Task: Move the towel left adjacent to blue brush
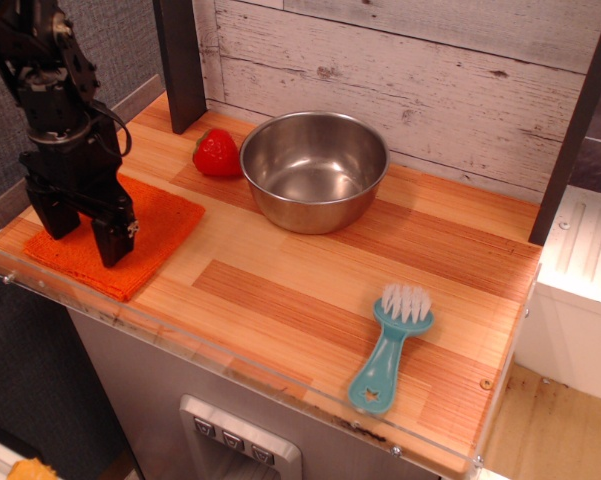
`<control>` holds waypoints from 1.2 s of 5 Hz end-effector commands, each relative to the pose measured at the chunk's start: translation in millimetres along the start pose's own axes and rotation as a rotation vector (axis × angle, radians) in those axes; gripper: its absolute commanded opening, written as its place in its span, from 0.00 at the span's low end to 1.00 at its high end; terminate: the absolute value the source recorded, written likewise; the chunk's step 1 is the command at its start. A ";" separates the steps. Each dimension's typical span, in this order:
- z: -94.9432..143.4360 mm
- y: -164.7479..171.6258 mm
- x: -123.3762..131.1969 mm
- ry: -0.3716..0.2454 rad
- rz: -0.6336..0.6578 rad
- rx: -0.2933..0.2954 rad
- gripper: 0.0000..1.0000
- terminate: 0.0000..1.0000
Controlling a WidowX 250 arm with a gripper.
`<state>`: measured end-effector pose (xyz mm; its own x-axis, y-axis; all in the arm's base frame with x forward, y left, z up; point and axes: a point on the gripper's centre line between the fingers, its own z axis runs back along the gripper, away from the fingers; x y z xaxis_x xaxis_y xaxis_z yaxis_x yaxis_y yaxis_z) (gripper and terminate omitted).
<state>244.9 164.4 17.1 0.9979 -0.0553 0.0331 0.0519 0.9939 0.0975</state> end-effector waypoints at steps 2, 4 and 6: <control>-0.9 -7.2 -0.2 -0.013 -0.017 0.000 1.00 0.00; -13.2 -24.2 -20.6 0.047 -0.034 -0.007 1.00 0.00; -6.6 -68.5 -22.1 0.076 -0.041 -0.078 1.00 0.00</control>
<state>227.3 103.7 4.1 0.9968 -0.0781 -0.0162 0.0786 0.9964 0.0325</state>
